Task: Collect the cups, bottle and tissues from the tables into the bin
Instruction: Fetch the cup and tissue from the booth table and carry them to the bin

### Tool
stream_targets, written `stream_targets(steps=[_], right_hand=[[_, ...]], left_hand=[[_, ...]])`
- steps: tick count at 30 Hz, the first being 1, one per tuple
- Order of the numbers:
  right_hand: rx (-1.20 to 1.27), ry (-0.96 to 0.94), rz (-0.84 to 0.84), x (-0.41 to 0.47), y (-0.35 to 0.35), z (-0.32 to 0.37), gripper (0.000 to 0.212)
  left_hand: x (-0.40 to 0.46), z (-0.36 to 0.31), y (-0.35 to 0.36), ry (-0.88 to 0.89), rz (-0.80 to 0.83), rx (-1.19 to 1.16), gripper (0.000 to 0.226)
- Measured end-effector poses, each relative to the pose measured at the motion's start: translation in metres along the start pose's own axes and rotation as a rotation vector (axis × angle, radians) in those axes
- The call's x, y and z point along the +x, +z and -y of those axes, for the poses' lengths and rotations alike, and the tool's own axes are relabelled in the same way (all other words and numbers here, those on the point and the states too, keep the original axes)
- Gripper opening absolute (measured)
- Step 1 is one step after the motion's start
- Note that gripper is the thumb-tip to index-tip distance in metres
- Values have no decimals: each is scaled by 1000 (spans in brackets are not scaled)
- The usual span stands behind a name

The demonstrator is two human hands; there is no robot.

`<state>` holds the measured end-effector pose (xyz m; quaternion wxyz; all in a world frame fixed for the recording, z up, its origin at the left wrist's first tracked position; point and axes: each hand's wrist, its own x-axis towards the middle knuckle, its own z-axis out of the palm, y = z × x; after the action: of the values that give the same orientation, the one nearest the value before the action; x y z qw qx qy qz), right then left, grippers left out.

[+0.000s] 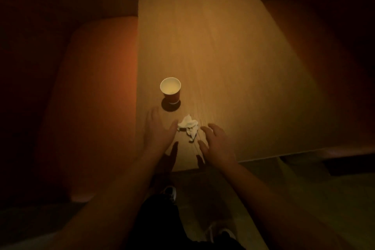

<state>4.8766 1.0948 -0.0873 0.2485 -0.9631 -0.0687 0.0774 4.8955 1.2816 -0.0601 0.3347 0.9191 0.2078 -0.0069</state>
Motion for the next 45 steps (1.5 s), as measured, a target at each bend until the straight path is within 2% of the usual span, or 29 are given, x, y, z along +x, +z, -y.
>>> stream_targets(steps=[6,11,13,16,20,24,30,36,40,43,45], right_hand=[[-61,119,115,27,36,29,66],[-111,103,154,38,48,36,73],[-142,76,129,46,51,38,69],[-237,50,77,56,55,39,52],[-264,81,-33,59,53,37,32],[-176,209,-79,49,49,36,32],[85,389,-140,48,39,39,30],[352,532,-311,45,10,48,23],[516,629,-376,33,-6,42,27],[503,620,-357,23,-8,35,34],[406,579,-260,16,-8,27,44]], left_hand=[[86,5,0,90,59,-114,108],[126,0,5,220,106,-229,111],[136,-3,9,269,124,-233,102],[147,-8,15,319,159,-197,84],[148,-10,19,373,181,-168,76],[142,-6,15,426,218,-157,76],[134,-6,6,472,270,-141,77],[126,-12,-1,531,297,-135,77],[115,-21,0,576,343,-135,78],[108,-25,3,615,360,-128,78],[106,-27,4,628,362,-120,78]])
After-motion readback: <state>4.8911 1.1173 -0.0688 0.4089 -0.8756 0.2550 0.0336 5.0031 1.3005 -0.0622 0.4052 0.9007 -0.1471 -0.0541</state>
